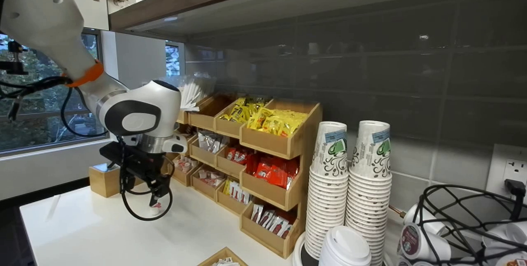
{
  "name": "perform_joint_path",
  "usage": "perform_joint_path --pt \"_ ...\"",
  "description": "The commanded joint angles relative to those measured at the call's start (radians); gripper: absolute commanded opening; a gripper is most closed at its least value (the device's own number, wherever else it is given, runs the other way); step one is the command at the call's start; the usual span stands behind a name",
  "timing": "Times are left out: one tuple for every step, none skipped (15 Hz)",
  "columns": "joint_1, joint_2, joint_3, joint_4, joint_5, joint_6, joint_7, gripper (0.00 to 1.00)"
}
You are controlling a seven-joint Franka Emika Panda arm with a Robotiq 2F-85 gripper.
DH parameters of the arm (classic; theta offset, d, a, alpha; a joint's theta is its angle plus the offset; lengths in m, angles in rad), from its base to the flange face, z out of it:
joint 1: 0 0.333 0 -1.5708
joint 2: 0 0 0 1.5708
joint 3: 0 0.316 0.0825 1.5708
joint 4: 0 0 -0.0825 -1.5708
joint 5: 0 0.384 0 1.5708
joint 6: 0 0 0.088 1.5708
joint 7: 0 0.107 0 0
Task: Put the coffee pod from the counter on the bottom shelf.
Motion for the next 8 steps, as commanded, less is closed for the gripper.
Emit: perform_joint_path --pt "-0.055 0.056 0.031 0.017 0.060 0.051 -0.041 1.00" --pt "-0.067 0.073 0.037 0.022 0.069 0.061 -0.053 1.00" --pt "-0.078 0.084 0.043 0.025 0.080 0.067 -0.064 1.00" --pt "-0.091 0.101 0.050 0.032 0.092 0.078 -0.086 1.00" --pt "-0.104 0.115 0.060 0.039 0.105 0.086 -0.109 1.00" --pt "-0.115 0.131 0.068 0.048 0.111 0.099 -0.127 1.00" --pt "-0.127 0.146 0.077 0.057 0.121 0.104 -0.145 1.00" --pt "-0.138 0.162 0.086 0.068 0.128 0.114 -0.163 0.97"
